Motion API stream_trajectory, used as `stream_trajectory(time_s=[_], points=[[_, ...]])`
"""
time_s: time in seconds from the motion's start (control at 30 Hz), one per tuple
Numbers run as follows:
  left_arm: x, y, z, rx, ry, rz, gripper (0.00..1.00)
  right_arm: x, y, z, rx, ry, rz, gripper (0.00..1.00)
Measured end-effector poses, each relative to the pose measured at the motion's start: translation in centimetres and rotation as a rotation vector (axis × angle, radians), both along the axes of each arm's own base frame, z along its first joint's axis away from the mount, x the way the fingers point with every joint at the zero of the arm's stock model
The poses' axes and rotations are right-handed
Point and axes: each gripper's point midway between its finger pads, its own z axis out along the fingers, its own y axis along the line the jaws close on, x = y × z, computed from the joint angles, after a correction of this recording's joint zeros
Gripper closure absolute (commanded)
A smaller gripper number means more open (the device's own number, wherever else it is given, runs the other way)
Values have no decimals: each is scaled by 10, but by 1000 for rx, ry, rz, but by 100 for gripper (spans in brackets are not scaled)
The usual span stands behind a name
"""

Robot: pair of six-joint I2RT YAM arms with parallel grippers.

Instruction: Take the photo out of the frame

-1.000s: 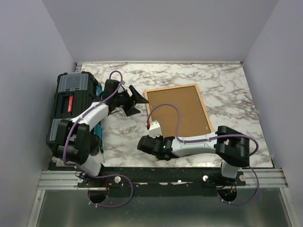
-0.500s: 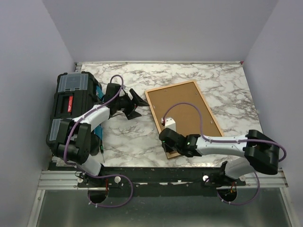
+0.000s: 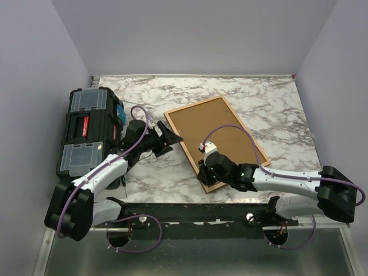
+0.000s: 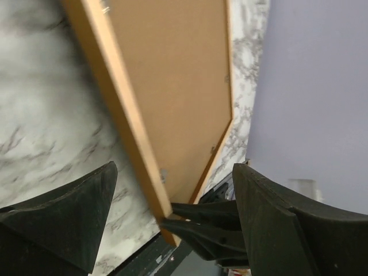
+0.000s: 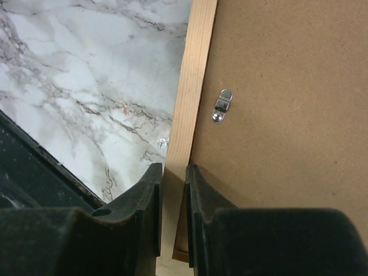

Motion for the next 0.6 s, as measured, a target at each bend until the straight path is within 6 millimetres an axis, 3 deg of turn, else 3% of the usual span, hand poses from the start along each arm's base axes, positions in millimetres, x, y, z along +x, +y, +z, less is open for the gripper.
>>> stream_trajectory(time_s=[0.1, 0.17, 0.4, 0.6], points=[[-21, 4, -42, 14, 114, 49, 16, -6, -3, 0, 12, 0, 36, 100], [-30, 1, -53, 25, 152, 56, 16, -10, -4, 1, 18, 2, 62, 100], [-36, -18, -44, -32, 147, 101, 18, -16, -1, 11, 51, -5, 111, 100], [-49, -17, -70, -56, 245, 206, 24, -19, 0, 17, 69, -11, 134, 100]])
